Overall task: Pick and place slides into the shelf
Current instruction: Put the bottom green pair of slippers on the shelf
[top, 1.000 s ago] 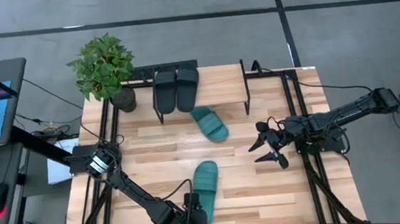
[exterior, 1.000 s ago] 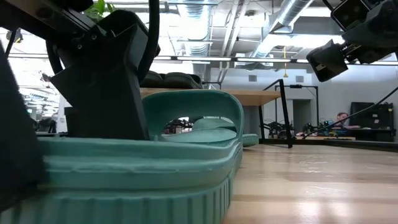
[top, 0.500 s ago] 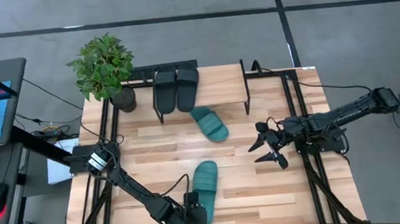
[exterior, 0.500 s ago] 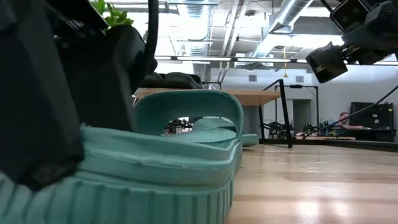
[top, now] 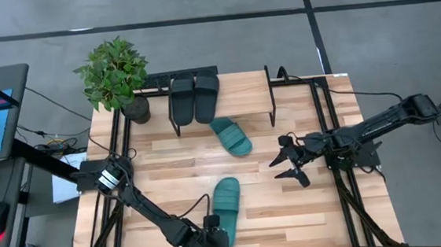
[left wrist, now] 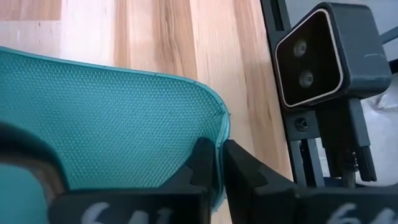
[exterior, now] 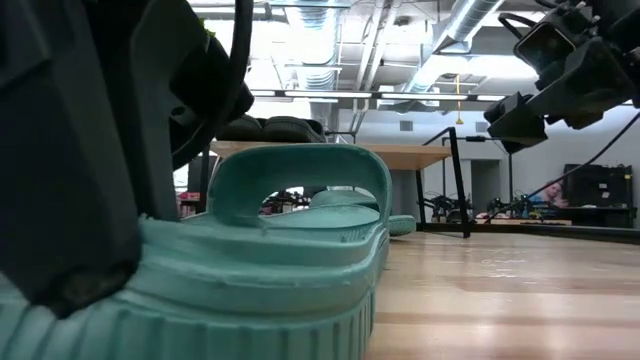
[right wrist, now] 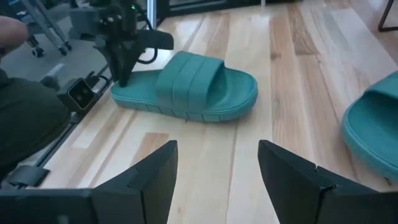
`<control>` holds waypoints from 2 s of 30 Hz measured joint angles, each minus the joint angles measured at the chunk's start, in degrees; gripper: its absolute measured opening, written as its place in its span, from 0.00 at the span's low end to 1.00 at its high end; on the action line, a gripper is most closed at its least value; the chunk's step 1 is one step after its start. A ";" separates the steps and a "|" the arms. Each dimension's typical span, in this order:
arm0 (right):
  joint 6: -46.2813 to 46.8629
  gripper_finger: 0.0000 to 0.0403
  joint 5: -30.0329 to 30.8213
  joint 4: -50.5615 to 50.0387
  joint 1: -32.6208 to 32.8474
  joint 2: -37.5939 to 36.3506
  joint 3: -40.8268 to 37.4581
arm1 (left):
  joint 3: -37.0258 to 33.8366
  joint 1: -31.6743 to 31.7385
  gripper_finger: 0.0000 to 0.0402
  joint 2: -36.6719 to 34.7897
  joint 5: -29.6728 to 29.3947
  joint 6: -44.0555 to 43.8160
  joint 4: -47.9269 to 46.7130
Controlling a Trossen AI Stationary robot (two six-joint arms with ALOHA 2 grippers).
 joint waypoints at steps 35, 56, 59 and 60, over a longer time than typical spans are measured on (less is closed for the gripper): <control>-0.02 0.53 -0.07 0.81 0.00 0.75 0.00 | 30.68 -5.07 0.00 0.21 -18.15 -5.88 -44.96; -0.02 0.53 -0.20 -1.53 -0.09 0.73 0.00 | 41.60 -6.90 0.00 0.12 -27.21 1.45 -48.80; 0.50 0.53 -0.18 -2.33 -0.09 0.73 0.00 | 42.67 -6.20 0.00 0.12 -27.29 3.50 -48.80; 1.08 0.53 -0.18 -2.47 -0.09 0.73 0.00 | 43.03 -5.86 0.00 0.12 -27.35 4.22 -48.80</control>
